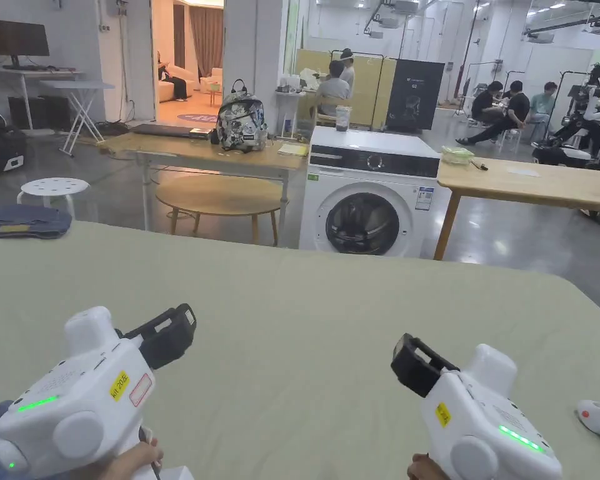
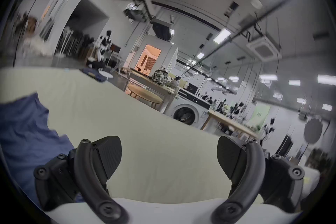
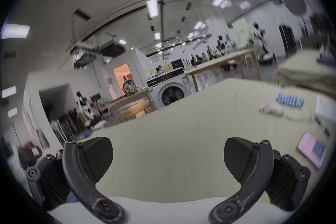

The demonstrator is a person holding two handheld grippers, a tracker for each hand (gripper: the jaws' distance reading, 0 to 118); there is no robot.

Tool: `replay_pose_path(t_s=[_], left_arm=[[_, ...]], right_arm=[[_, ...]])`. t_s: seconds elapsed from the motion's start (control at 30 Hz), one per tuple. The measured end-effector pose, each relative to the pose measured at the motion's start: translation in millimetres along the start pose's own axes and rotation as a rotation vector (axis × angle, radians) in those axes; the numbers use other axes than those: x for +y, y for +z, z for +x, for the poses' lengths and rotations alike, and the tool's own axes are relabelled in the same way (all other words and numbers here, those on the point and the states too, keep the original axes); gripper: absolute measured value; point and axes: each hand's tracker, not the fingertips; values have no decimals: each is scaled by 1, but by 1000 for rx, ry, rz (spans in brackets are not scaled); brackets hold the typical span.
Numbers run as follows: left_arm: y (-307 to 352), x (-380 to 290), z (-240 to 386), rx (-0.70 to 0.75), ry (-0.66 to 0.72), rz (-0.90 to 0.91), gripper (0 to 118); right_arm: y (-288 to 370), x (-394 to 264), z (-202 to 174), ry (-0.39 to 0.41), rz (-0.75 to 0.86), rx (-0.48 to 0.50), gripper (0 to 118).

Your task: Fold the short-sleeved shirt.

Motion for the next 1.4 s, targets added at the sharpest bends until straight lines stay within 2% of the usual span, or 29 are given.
replay_pose_path(t_s=[0.03,0.07,0.1,0.17,0.2,0.23,0.3,0.33,0.37,0.43,0.5,0.57,0.63,0.67,0.73,0.83,0.93,1.0,1.03,1.1,1.23,1.4], left_arm=[[0,0,3,14,-40,0,107],[-1,-1,9,53,-161,1,107],[-2,-2,17,85,-325,-4,107],[-5,-10,36,164,-723,-9,107],[-7,-18,46,206,-938,-5,107],[-9,-25,51,238,-1102,4,107],[-9,-34,53,250,-1316,23,107],[-9,-38,54,259,-1401,24,107],[-9,-40,54,263,-1473,22,107],[-11,-44,51,296,-1606,43,107],[-13,-48,47,312,-1689,43,107],[-13,-50,46,302,-1712,39,106],[-16,-48,39,279,-1607,7,106],[-15,-44,40,260,-1485,-11,106],[-4,-34,45,212,-1156,-48,106],[2,-22,38,140,-784,-39,106],[6,-14,28,91,-503,-5,106],[7,-12,26,105,-392,21,106],[8,-11,24,101,-361,30,106],[9,-10,22,89,-332,57,106],[12,-8,33,91,-380,57,106],[9,-8,38,94,-433,46,106]], right_arm=[[0,1,-2,39,11,-3,118],[-1,1,-7,127,30,-13,118],[-2,0,-17,311,45,-20,118],[-7,-11,-39,770,76,-50,118],[-9,-20,-46,1031,110,-61,118],[-10,-30,-50,1253,164,-79,118],[-13,-46,-48,1571,270,-101,118],[-14,-50,-46,1676,302,-101,118],[-15,-51,-45,1746,320,-104,118],[-14,-54,-41,1805,365,-118,118],[-13,-55,-41,1801,383,-121,118],[-13,-55,-42,1783,375,-124,118],[-13,-55,-44,1677,313,-128,118],[24,-37,-60,1575,266,-121,118],[31,-28,-64,1318,161,-68,118],[23,-16,-57,935,19,-12,118],[3,-13,-41,627,-49,13,118],[1,-11,-36,508,-43,-4,118],[0,-11,-34,470,-33,-18,118],[5,-15,-35,447,-3,-23,118],[12,-15,-39,458,50,-31,118],[11,-16,-43,521,84,-47,118]])
